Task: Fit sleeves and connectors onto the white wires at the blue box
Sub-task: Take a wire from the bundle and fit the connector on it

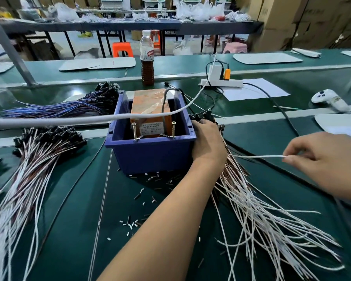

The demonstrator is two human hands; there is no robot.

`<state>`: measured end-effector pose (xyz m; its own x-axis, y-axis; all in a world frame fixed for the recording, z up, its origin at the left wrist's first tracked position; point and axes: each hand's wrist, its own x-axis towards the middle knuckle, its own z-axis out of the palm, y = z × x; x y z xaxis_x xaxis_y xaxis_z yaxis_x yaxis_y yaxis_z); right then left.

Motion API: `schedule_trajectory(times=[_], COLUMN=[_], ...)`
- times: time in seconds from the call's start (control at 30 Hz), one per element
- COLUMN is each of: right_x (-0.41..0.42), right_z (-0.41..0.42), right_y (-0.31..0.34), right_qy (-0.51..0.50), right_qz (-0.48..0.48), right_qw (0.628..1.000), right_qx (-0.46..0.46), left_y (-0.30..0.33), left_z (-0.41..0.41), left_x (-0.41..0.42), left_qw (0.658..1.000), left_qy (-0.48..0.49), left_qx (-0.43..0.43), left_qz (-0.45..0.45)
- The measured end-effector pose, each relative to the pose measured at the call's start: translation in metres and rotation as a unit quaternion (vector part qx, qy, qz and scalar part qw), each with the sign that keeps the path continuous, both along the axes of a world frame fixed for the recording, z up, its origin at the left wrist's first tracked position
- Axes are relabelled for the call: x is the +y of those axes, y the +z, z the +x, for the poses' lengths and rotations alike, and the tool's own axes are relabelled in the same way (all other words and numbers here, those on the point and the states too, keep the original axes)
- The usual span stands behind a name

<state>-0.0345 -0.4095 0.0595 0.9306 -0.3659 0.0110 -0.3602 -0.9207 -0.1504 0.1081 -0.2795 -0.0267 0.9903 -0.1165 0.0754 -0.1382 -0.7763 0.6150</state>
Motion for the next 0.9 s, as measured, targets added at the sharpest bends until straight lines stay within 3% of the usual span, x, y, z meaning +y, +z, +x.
schedule_trajectory(times=[0.13,0.33,0.5,0.6,0.73,0.83,0.9], right_x=[0.013,0.036,0.066,0.086,0.123,0.159,0.186], right_z=[0.004,0.012,0.018,0.021,0.027,0.033,0.039], right_y=[-0.024,-0.017,-0.009,-0.008,-0.018,-0.031,-0.039], right_qy=[0.041,0.064,0.110,0.178,0.270,0.322,0.349], right_qz=[-0.007,-0.004,0.032,0.050,0.084,0.091,0.094], right_qw=[0.987,0.996,0.990,0.976,0.951,0.934,0.925], right_qx=[0.157,0.061,0.078,0.118,0.123,0.124,0.120], left_y=[0.006,0.029,0.031,0.031,0.039,0.034,0.022], left_z=[0.000,-0.033,-0.063,-0.072,-0.071,-0.054,-0.032], left_x=[-0.002,0.007,0.050,0.094,0.181,0.243,0.270], left_qw=[0.997,0.992,0.945,0.943,0.904,0.947,0.985], left_qy=[0.071,-0.071,-0.198,-0.242,-0.283,-0.167,-0.013], left_qx=[-0.012,-0.083,0.012,0.066,0.227,0.249,0.171], left_qz=[-0.011,-0.069,-0.260,-0.220,-0.225,-0.119,0.004])
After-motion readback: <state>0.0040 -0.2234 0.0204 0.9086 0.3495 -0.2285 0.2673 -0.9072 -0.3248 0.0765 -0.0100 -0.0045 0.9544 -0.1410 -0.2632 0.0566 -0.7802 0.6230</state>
